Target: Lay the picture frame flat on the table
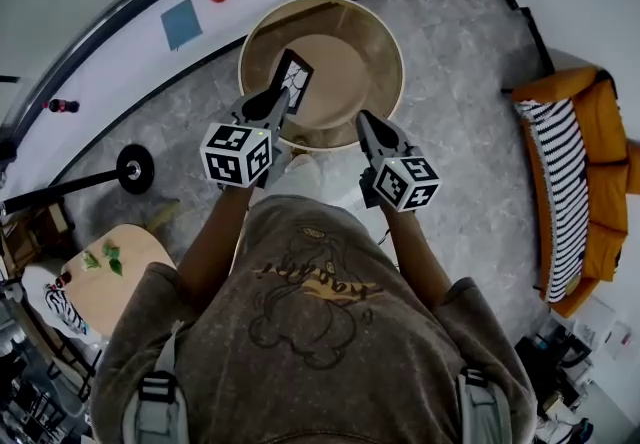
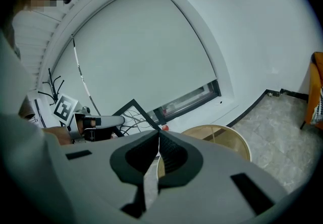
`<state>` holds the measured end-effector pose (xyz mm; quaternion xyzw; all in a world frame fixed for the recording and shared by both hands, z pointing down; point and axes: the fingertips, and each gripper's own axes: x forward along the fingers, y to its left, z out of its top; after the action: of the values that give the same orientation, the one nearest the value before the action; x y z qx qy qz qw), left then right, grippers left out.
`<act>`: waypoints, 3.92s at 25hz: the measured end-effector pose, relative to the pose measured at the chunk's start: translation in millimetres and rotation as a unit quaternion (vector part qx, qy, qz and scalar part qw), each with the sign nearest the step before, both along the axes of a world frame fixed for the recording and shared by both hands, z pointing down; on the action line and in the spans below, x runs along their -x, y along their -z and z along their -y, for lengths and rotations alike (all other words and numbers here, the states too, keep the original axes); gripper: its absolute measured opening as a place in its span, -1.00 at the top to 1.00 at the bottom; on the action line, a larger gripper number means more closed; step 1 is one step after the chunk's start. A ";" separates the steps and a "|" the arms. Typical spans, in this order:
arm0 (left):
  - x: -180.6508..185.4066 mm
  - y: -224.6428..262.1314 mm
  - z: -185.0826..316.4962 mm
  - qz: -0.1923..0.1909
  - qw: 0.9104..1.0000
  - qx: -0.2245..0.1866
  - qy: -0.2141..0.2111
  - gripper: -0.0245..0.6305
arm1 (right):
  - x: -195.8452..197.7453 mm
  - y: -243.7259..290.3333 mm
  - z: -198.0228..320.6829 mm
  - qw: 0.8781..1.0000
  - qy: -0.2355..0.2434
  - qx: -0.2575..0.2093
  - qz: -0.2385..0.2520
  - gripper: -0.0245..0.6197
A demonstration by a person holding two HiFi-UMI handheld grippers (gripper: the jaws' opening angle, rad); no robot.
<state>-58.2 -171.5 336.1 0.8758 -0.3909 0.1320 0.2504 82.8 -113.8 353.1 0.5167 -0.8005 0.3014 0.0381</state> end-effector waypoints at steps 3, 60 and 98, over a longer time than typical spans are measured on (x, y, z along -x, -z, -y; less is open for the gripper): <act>-3.9 -3.6 19.9 0.000 1.000 0.006 -0.012 0.75 | -1.1 -0.4 19.1 1.000 -0.007 0.002 -0.003 0.86; -61.0 -208.9 167.5 0.000 0.995 0.102 0.023 0.75 | -60.5 -170.5 174.6 0.996 0.014 0.089 -0.010 0.86; -72.4 -340.8 156.7 -0.080 0.987 0.128 0.048 0.75 | -41.1 -303.0 168.8 0.991 0.027 0.131 0.021 0.86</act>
<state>14.2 -328.3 676.9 0.8247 -0.3907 0.0981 0.3969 124.0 -282.7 656.0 0.4787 -0.7686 0.4133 0.0964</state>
